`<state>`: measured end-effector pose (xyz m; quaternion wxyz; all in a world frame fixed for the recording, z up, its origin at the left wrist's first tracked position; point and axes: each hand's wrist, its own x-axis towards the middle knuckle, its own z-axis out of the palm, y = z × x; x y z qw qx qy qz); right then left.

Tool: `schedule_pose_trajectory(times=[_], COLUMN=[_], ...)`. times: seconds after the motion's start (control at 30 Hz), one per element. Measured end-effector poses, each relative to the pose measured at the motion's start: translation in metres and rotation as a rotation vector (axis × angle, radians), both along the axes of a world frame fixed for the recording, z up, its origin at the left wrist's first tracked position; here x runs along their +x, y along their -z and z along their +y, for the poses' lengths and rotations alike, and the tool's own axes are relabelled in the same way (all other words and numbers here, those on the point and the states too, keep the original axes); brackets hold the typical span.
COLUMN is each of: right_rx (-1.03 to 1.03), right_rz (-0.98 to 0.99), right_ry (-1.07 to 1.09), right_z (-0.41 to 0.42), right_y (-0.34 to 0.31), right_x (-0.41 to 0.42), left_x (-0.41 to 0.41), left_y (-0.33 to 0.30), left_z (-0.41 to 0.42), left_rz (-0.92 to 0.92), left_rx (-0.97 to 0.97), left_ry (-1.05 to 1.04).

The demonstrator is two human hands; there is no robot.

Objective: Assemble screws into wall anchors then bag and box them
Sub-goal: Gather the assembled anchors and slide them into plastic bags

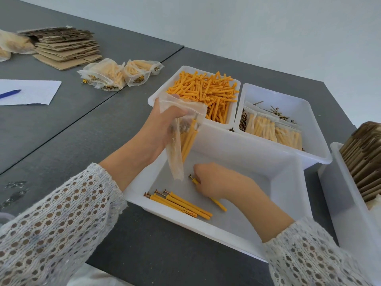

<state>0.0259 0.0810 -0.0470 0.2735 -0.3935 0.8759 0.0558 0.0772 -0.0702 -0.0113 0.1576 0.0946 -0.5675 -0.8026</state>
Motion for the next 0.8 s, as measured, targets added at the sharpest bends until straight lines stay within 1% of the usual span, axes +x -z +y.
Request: schedule_pose_trajectory(times=[0.07,0.17,0.23,0.3,0.47,0.6,0.8], right_rx=[-0.076,-0.191,-0.237,-0.249,-0.218,-0.133,-0.102], right_rz=[-0.018,-0.133,-0.222,-0.259,-0.211,-0.168,-0.093], right_ry=[-0.030,-0.038,-0.041,-0.079,-0.109,-0.123,-0.221], right_z=[-0.005,-0.014,-0.018,-0.019,-0.017,-0.016,-0.014], right_y=[0.002,0.006,0.009,0.010,0.010,0.006,0.010], right_x=[0.003,0.010,0.014,0.017,0.016,0.015,0.020], left_x=[0.001,0.001,0.000,-0.001,0.000,0.000,0.001], left_y=[0.001,0.002,0.002,0.002,0.004,0.003,0.003], left_z=[0.000,-0.001,-0.002,-0.003,-0.004,-0.005,-0.004], left_rz=[0.013,0.005,-0.007,0.008,0.019,0.033,-0.002], left_rx=[0.005,-0.016,-0.029,-0.017,0.010,0.016,0.022], left_ry=[0.004,0.002,-0.002,0.002,0.017,0.033,0.013])
